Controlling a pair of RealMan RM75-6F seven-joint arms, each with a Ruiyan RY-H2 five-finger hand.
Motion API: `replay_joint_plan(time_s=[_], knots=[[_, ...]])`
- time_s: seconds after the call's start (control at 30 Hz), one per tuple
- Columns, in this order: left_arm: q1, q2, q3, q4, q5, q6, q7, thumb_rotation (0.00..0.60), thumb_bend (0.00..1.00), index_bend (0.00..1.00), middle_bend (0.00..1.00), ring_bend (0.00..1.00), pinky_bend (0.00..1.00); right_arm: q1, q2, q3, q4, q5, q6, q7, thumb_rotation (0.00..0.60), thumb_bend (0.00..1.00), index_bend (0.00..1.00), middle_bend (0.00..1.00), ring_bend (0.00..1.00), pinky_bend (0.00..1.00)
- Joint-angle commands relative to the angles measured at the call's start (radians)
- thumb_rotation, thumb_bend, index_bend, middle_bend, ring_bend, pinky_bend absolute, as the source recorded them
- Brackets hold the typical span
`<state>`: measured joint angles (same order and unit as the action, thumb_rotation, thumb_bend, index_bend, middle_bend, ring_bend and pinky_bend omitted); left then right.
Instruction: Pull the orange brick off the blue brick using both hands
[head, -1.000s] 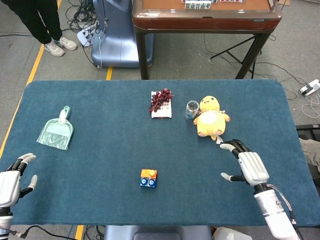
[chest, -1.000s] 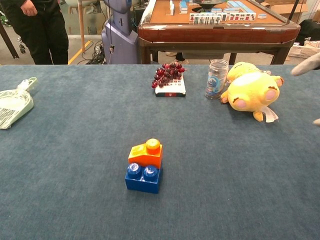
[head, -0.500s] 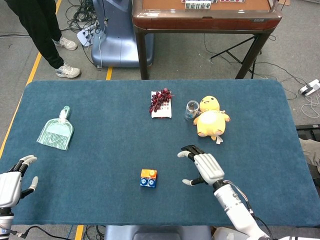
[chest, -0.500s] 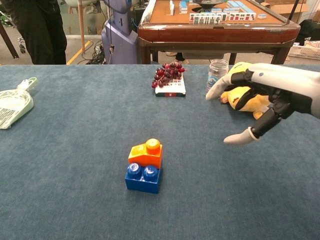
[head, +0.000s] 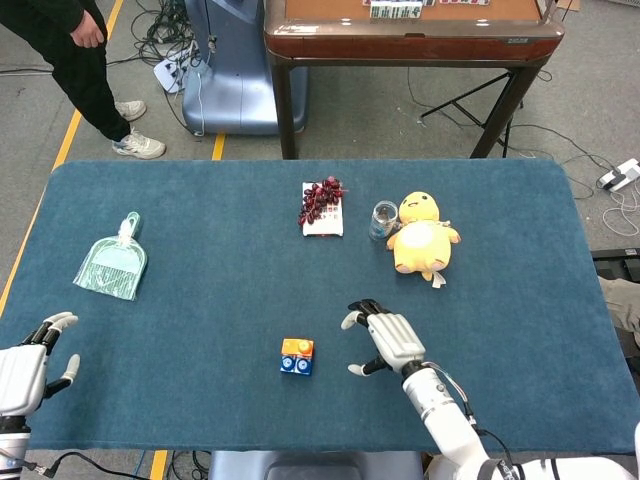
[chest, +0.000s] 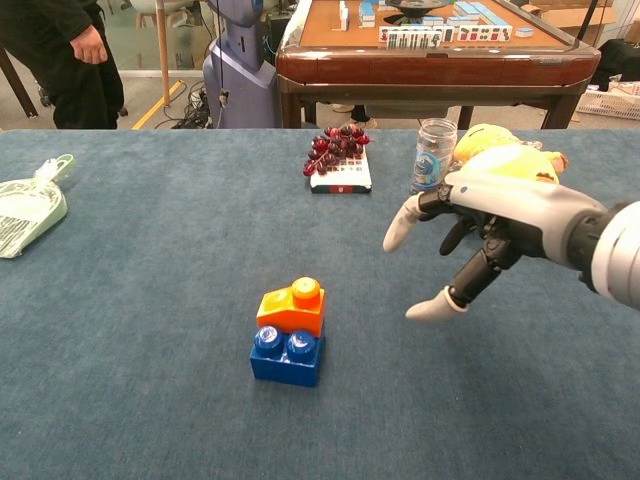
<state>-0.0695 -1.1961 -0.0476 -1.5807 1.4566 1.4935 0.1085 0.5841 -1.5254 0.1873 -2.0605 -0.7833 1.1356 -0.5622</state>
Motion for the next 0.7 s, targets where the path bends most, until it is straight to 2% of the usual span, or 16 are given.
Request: replay_joint_plan(time_s=[0.03, 0.27, 0.7], knots=[[0.001, -0.002, 0.002, 0.001, 0.002, 0.0, 0.0, 0.6, 0.41, 0.29, 0.23, 0.38, 0.63, 0.036, -0.042, 0.011, -0.008, 0.055, 0.056, -0.055, 0.6, 0.05, 0.35, 0.16, 0.07, 0.21], [-0.001, -0.011, 0.004, 0.014, -0.003, -0.01, -0.013, 0.6, 0.41, 0.29, 0.23, 0.38, 0.63, 0.069, -0.109, 0.02, 0.015, 0.105, 0.13, -0.103, 0.6, 0.07, 0.39, 0.16, 0.06, 0.21], [0.002, -0.021, 0.009, 0.035, 0.004, -0.01, -0.033, 0.6, 0.41, 0.29, 0.23, 0.38, 0.64, 0.113, -0.171, 0.034, 0.06, 0.129, 0.175, -0.136, 0.6, 0.08, 0.41, 0.16, 0.06, 0.21]])
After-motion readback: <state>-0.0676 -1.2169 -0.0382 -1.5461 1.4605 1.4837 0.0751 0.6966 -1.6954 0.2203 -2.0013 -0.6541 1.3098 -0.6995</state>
